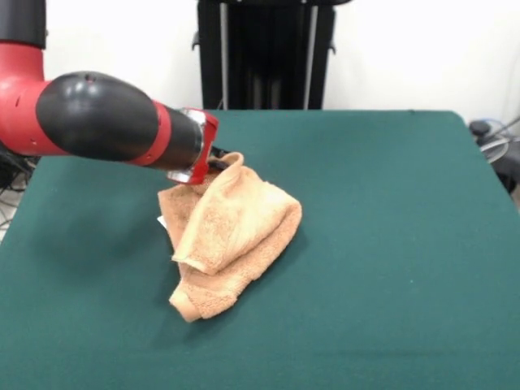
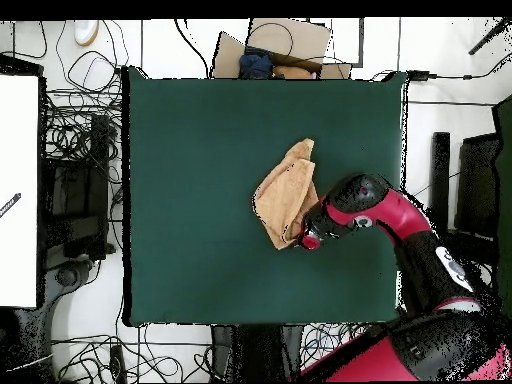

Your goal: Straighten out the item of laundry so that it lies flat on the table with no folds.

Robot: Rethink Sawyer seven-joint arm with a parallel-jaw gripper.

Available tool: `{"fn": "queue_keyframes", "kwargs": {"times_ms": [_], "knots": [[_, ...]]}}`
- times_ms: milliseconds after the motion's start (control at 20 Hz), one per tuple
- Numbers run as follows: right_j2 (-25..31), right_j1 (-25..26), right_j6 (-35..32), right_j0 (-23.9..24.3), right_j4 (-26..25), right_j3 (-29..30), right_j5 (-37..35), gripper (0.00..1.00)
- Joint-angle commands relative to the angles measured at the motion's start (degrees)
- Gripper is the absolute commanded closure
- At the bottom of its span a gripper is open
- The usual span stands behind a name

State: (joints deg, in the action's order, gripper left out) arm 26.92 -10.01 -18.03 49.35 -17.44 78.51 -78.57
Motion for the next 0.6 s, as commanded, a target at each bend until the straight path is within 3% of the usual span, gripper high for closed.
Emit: {"fn": "queue_keyframes", "kwargs": {"times_ms": [50,400,600], "knots": [[4.11,2.27,15.52,2.17,-6.04,-5.36,-6.23,1.00],[4.85,3.51,16.34,3.08,-6.67,-6.95,-6.50,1.00],[3.71,-2.00,1.05,1.52,-5.11,0.08,11.05,1.00]]}}
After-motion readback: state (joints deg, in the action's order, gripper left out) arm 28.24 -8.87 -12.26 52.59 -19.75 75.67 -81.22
